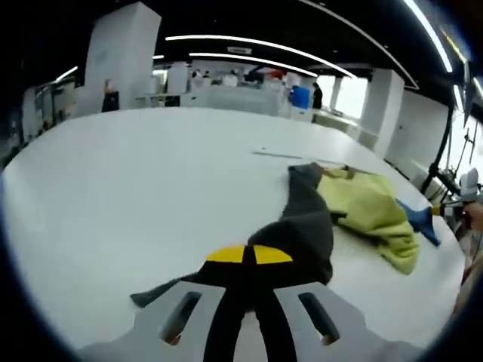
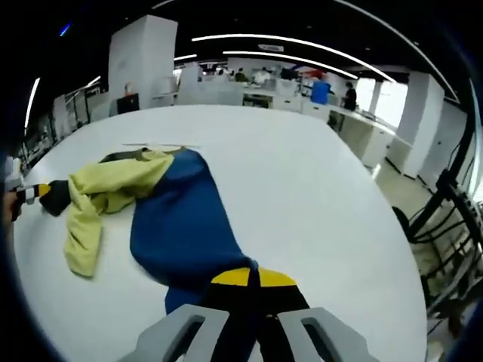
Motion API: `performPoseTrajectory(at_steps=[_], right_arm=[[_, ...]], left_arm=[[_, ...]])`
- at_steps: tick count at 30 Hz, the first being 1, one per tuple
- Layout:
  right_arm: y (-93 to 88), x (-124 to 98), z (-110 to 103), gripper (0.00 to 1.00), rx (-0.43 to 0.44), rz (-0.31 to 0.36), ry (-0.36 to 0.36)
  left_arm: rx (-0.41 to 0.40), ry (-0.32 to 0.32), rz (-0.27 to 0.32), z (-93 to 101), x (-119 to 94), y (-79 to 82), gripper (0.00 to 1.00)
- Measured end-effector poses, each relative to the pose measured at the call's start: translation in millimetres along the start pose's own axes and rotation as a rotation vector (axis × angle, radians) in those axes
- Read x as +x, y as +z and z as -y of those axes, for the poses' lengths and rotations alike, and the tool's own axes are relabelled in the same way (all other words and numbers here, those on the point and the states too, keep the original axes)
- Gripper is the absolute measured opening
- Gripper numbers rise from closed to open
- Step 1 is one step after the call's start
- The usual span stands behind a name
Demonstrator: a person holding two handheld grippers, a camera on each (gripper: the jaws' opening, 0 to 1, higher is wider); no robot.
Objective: Fold the garment on the visible template until the final outline fits inside the template.
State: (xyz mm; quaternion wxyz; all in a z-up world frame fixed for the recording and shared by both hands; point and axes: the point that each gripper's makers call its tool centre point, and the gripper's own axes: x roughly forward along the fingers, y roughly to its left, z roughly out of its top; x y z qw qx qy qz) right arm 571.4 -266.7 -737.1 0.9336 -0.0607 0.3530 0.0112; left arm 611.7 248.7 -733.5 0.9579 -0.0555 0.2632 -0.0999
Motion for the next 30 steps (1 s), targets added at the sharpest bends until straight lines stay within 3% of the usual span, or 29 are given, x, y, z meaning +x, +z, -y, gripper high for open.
performPoseTrajectory(at_steps=[10, 13, 15, 22, 25, 30], right_arm=[[6.3, 22.7, 32.0, 0.00, -0.065, -0.015, -0.048], [5.2, 29.6, 39.7, 0.00, -0.028, -0.020, -0.045], [5.9, 33.7, 44.5, 0.00, -0.019, -0.022, -0.042], [3.8, 43.4, 55.8, 0.00, -0.025, -0.054, -0.050], [6.2, 47.2, 60.3, 0.00, -0.062, -0.066, -0.055], [10.0, 54.2, 70.2, 0.00, -0.086, -0.079, -0.069]], left_arm=[[-0.006, 0.081, -0.012, -34.0, 14.9, 4.2, 0.00], [0.001, 0.099, -0.033, -41.8, 19.1, 2.2, 0.00], [0.037, 0.104, -0.053, -45.6, 21.5, 0.9, 0.00], [0.044, 0.098, -0.077, -57.0, 31.4, 5.3, 0.00], [0.067, 0.114, -0.095, -65.0, 35.1, 4.4, 0.00], [0.021, 0.142, -0.101, -77.2, 38.4, 5.3, 0.00]])
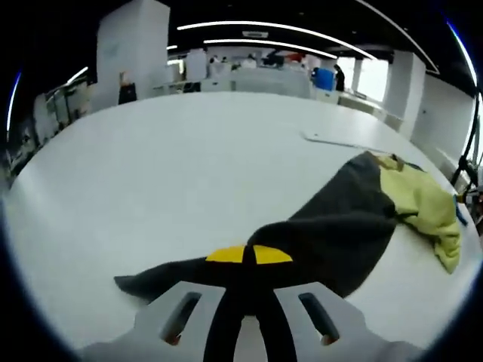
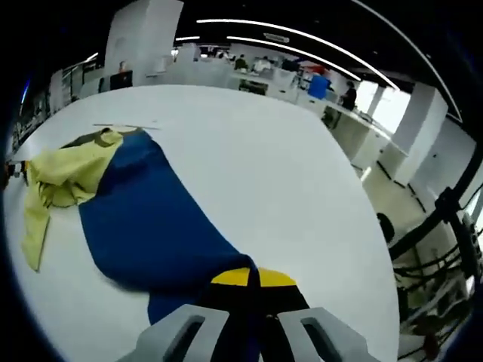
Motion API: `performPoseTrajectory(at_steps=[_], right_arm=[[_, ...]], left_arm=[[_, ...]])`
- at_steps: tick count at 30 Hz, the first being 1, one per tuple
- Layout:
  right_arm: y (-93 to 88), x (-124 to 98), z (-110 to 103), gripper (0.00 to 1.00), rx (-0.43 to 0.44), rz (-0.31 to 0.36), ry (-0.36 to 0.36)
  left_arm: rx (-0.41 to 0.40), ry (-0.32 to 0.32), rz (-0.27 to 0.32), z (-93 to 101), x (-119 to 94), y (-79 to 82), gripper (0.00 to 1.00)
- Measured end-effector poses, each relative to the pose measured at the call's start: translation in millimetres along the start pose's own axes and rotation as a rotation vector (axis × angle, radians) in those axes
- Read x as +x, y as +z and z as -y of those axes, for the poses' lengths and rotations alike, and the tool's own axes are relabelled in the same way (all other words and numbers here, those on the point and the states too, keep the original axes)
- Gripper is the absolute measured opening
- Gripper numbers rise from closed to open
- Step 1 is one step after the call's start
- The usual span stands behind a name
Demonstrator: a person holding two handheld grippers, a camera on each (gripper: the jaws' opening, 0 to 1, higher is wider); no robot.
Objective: Fold the garment on the visible template until the final outline fits inside the template.
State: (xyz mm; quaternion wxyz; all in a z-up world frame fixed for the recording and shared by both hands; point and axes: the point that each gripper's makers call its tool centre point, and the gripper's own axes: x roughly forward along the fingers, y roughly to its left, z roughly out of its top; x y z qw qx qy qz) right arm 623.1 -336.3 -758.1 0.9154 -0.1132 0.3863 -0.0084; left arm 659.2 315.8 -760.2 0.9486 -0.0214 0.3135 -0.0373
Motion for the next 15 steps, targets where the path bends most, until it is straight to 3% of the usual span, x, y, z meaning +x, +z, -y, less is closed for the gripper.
performPoseTrajectory(at_steps=[6, 9, 15], right_arm=[[-0.5, 8.7, 14.8, 0.00, -0.050, -0.028, -0.024], [0.9, 11.3, 20.3, 0.00, -0.074, -0.041, -0.030], [2.4, 16.7, 25.2, 0.00, -0.112, -0.060, -0.029]], left_arm=[[0.006, 0.003, -0.001, -10.1, 7.3, 4.1, 0.00], [-0.098, -0.018, 0.021, -13.2, 10.4, 6.4, 0.00], [-0.051, -0.013, 0.019, -19.4, 12.8, 9.0, 0.00]])
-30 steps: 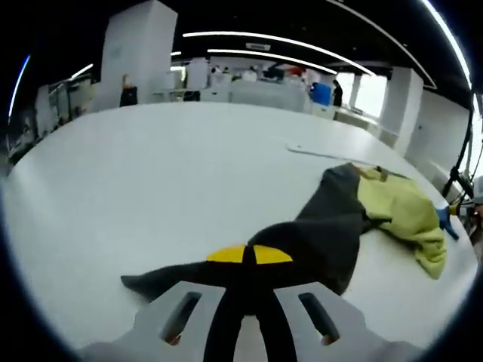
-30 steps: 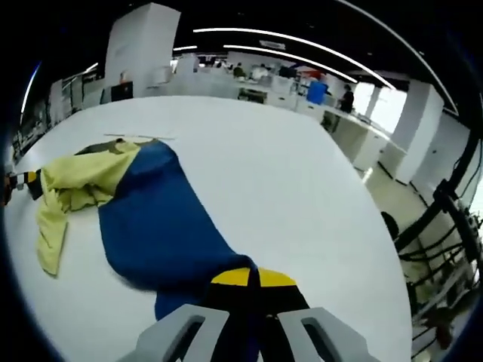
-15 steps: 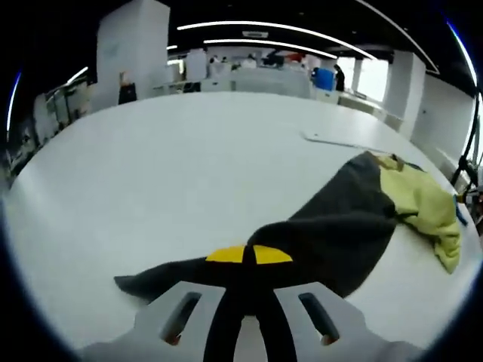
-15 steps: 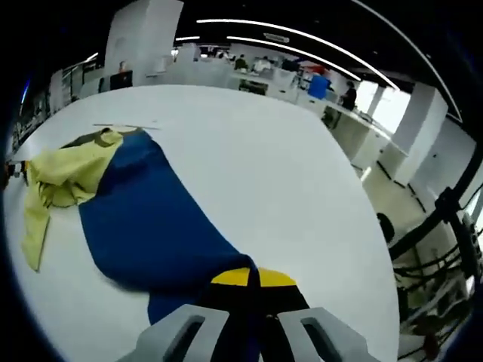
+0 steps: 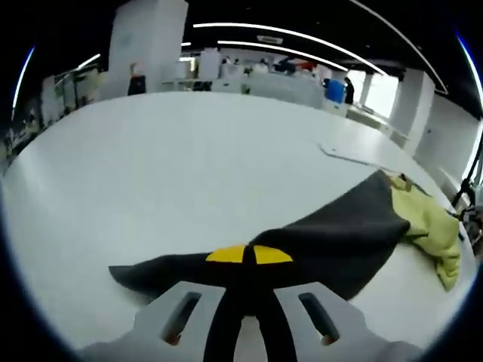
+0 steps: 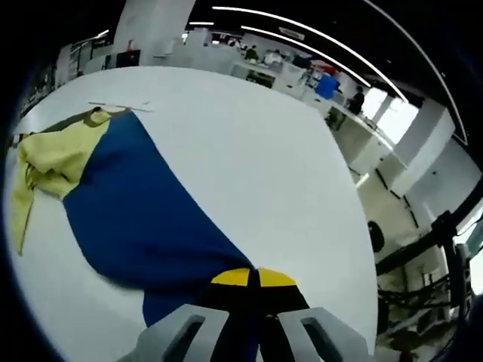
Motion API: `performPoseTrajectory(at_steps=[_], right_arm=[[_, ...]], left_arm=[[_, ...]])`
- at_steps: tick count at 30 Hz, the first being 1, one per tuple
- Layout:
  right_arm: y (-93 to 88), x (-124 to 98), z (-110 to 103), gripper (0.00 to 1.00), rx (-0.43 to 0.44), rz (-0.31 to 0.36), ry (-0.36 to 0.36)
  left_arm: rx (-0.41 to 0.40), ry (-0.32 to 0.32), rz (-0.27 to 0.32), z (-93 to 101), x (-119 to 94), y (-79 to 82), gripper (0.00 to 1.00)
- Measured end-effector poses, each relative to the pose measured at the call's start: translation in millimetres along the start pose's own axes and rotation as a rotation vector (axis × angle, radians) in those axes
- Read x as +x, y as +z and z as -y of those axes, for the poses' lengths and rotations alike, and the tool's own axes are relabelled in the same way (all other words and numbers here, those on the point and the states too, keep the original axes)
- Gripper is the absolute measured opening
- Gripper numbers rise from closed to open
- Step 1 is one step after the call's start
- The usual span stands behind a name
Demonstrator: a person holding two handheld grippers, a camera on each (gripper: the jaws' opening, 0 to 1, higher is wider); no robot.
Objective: Fold the garment on the visible template until the final outline fits inside the template.
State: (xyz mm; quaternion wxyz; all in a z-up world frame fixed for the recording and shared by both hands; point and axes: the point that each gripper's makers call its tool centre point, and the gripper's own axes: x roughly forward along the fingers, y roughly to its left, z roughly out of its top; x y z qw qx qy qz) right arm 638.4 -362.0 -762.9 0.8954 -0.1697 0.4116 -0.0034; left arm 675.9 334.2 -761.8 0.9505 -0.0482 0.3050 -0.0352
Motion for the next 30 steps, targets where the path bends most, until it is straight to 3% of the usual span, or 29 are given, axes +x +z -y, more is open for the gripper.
performPoseTrajectory(at_steps=[3, 6, 9, 10, 12, 16, 20, 24, 30], right_arm=[[-0.2, 1.7, -0.1, 0.00, 0.008, -0.008, 0.003], [0.6, 2.5, -0.7, 0.00, 0.008, -0.007, 0.009], [-1.1, 2.0, -0.4, 0.00, 0.071, -0.015, 0.019], [-0.5, 1.6, -6.1, 0.00, 0.093, -0.016, 0.059], [3.5, -0.7, -7.5, 0.09, 0.141, 0.010, 0.079], [8.3, -8.9, -7.8, 0.21, 0.131, 0.032, 0.096], [15.6, -18.1, -11.5, 0.33, 0.142, 0.065, 0.123], [23.6, -29.7, -22.2, 0.53, 0.128, 0.096, 0.169], [32.8, -49.8, -51.9, 0.69, 0.142, 0.130, 0.285]], left_arm=[[0.068, 0.004, -0.014, -0.5, 1.0, 2.1, 0.00], [0.064, 0.003, -0.021, -0.7, 1.5, 1.7, 0.00], [0.054, 0.010, -0.024, -3.0, -0.2, 2.0, 0.00], [0.053, 0.009, -0.022, -3.2, -1.6, 2.6, 0.02], [0.071, 0.006, -0.017, -3.0, -5.3, 3.9, 0.08], [0.059, 0.001, -0.009, -1.6, -15.0, 5.5, 0.17], [0.110, -0.020, 0.011, 2.5, -26.3, 9.6, 0.27], [0.128, -0.065, 0.030, 11.9, -38.4, 11.5, 0.36], [0.204, -0.158, 0.039, 36.9, -59.5, 4.2, 0.51]])
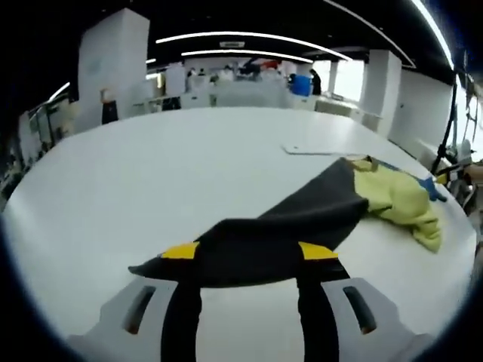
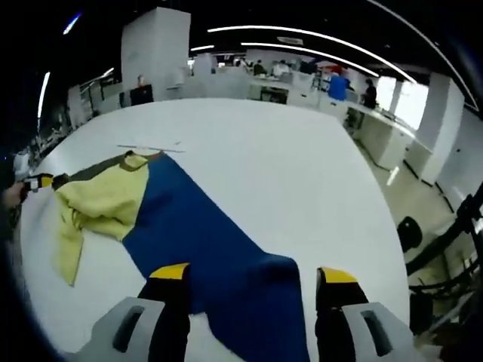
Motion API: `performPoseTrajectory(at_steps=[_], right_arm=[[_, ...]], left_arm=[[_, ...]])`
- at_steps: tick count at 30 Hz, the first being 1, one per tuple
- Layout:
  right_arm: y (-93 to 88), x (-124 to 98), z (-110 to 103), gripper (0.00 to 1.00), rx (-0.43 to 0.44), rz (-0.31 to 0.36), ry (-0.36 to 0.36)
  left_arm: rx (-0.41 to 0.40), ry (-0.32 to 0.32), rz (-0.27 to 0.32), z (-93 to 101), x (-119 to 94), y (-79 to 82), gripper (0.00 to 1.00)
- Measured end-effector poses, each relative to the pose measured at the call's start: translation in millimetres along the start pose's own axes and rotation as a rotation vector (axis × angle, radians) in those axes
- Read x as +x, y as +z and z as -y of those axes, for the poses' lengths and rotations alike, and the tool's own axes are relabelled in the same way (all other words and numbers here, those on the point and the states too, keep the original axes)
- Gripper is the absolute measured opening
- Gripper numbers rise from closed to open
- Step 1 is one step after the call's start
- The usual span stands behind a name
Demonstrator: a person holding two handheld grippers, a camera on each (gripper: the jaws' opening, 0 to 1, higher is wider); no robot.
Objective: Fold the garment on the visible template until the final outline fits inside the template.
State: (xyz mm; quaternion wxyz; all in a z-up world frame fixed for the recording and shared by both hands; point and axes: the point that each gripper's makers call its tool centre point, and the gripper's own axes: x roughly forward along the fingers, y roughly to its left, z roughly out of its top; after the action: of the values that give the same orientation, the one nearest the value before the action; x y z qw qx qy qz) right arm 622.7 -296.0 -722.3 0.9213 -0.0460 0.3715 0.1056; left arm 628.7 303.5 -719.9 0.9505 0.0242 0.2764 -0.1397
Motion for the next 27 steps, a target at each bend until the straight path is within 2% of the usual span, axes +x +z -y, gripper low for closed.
performPoseTrajectory(at_steps=[4, 8, 11, 13, 15, 23, 27], right_arm=[[3.3, -8.1, -30.9, 0.77, -0.024, 0.008, 0.079], [7.2, -15.8, -62.0, 0.82, -0.040, 0.020, 0.156], [9.8, -21.7, -86.7, 0.85, -0.041, 0.029, 0.217], [13.4, -27.4, -111.3, 0.87, -0.049, 0.049, 0.283], [13.7, -30.8, -126.6, 0.89, -0.063, 0.052, 0.314], [19.7, -42.3, -191.4, 0.89, -0.111, 0.089, 0.450], [15.6, -45.6, -217.2, 0.86, -0.144, 0.084, 0.500]], left_arm=[[0.023, -0.053, 0.000, 15.3, -8.7, -2.5, 0.59], [0.036, -0.102, 0.032, 33.2, -19.0, -0.1, 0.69], [0.061, -0.113, 0.024, 42.1, -26.7, -2.2, 0.70], [0.071, -0.130, 0.035, 49.9, -33.7, -2.0, 0.72], [0.075, -0.149, 0.044, 56.2, -39.1, -1.3, 0.75], [0.123, -0.225, 0.042, 79.4, -57.2, -4.5, 0.88], [0.140, -0.254, 0.045, 88.5, -65.9, -5.0, 0.94]])
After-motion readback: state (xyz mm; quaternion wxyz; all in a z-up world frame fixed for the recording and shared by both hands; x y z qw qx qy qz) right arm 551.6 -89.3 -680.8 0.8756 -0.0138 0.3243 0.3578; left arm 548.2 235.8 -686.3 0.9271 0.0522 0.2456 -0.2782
